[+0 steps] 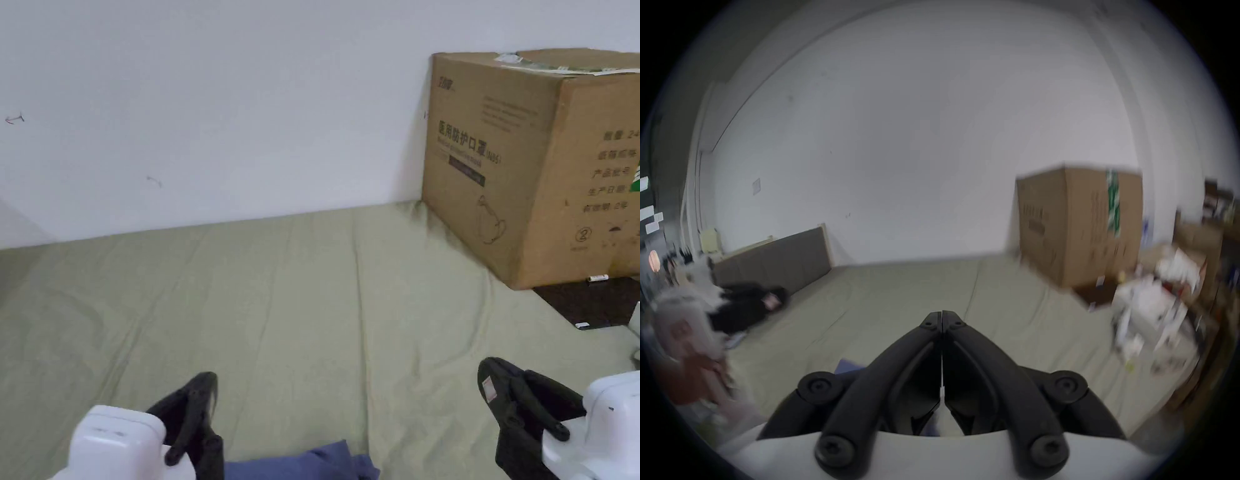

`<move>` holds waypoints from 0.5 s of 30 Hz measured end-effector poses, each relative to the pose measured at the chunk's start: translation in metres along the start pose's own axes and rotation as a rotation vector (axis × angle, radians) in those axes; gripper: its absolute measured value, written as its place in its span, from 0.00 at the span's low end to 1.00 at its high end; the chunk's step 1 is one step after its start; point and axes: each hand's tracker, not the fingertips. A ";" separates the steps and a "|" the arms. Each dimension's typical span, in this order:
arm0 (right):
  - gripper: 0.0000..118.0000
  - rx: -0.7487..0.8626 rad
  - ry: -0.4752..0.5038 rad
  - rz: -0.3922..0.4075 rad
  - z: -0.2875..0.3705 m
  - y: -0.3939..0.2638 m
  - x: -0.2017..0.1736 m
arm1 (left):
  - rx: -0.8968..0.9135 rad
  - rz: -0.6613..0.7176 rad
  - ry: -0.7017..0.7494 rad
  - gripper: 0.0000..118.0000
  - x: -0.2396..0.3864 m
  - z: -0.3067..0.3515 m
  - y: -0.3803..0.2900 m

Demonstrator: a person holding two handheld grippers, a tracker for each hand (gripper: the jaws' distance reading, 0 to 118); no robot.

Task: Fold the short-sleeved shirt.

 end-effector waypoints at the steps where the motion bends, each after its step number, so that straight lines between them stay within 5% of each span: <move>1: 0.00 0.055 -0.014 0.013 0.000 -0.002 -0.006 | 0.005 -0.011 0.035 0.00 -0.005 0.006 0.002; 4: 0.00 0.213 -0.174 0.056 -0.001 -0.026 -0.020 | 0.083 -0.031 0.200 0.00 -0.007 0.018 -0.014; 6: 0.00 0.178 -0.253 0.096 -0.004 -0.048 -0.023 | 0.089 0.020 0.268 0.00 -0.010 0.020 -0.035; 8: 0.00 0.030 -0.233 0.057 -0.008 -0.065 -0.019 | 0.016 0.058 0.348 0.00 -0.014 0.021 -0.052; 15: 0.00 0.099 -0.275 0.050 0.005 -0.065 -0.009 | -0.019 0.039 0.355 0.00 -0.017 0.028 -0.065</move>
